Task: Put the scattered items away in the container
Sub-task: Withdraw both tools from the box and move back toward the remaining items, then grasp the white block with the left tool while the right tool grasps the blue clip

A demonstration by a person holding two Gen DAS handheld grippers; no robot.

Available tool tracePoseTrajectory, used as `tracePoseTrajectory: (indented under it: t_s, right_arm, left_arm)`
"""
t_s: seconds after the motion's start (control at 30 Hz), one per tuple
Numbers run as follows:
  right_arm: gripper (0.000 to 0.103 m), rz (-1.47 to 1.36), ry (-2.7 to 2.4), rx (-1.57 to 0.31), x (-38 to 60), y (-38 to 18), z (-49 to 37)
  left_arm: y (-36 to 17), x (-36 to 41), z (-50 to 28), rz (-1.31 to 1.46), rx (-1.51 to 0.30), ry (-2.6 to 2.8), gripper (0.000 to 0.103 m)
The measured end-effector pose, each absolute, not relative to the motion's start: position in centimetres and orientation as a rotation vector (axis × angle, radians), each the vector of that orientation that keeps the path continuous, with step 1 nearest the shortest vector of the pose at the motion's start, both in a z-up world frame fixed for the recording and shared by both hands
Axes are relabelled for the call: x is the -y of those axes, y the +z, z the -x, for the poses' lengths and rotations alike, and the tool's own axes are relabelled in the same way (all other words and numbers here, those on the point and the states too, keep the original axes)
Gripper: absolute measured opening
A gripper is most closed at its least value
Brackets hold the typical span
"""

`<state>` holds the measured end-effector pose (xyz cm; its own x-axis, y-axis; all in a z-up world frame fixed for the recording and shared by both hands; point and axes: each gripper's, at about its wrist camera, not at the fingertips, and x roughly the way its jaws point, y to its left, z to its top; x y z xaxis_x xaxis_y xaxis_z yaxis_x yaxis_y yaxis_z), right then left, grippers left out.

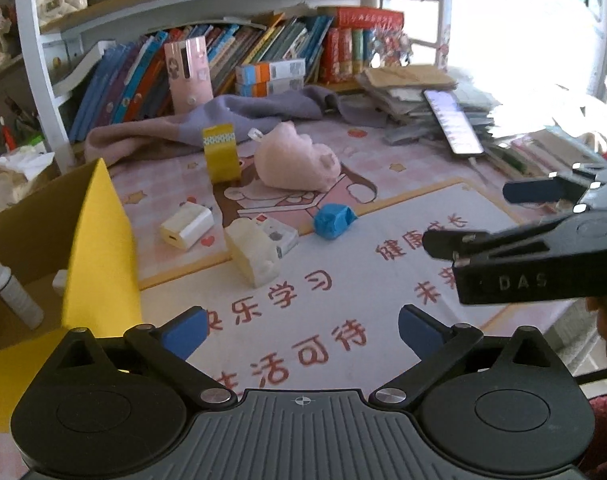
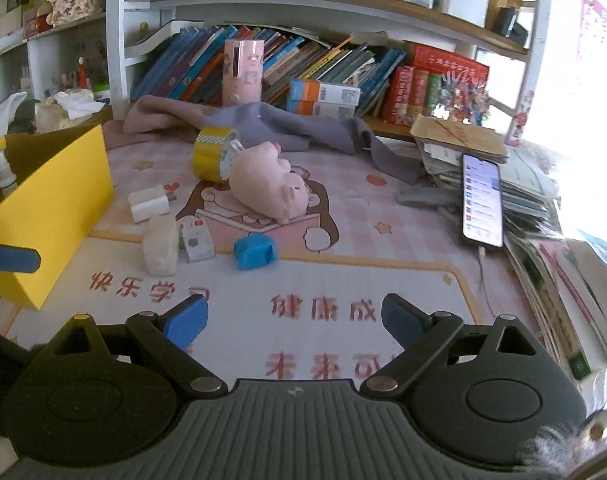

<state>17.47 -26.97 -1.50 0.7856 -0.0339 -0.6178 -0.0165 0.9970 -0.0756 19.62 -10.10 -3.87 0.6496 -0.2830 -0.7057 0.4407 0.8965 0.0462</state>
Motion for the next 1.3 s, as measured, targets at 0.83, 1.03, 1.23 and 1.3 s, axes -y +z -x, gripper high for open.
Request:
tracePoseTrajectory:
  t_s: [0.83,1.03,1.23,1.3]
  right_arm:
    - [0.073,0.019,0.312,-0.794,30.5,-5.9,-31.4]
    - [0.071,0.016,0.370,-0.847,30.4,-7.1,-33.3]
    - [0.063,0.035,0.441,-0.890,29.2,-8.3,-34.3]
    - [0.058,0.043,0.447,-0.891,29.0,-8.6,-34.6]
  left_arm:
    - [-6.6,13.6,-29.4,-0.224,-0.858,-0.138,0.088]
    - [-8.3,13.5,-31.8,-0.250,-0.909,-0.139,0.053]
    - [-8.7,13.1,-32.6,-0.192,-0.933,-0.183,0.036]
    - [-8.7,12.9,-32.5,-0.181,-0.933,-0.188,0.035]
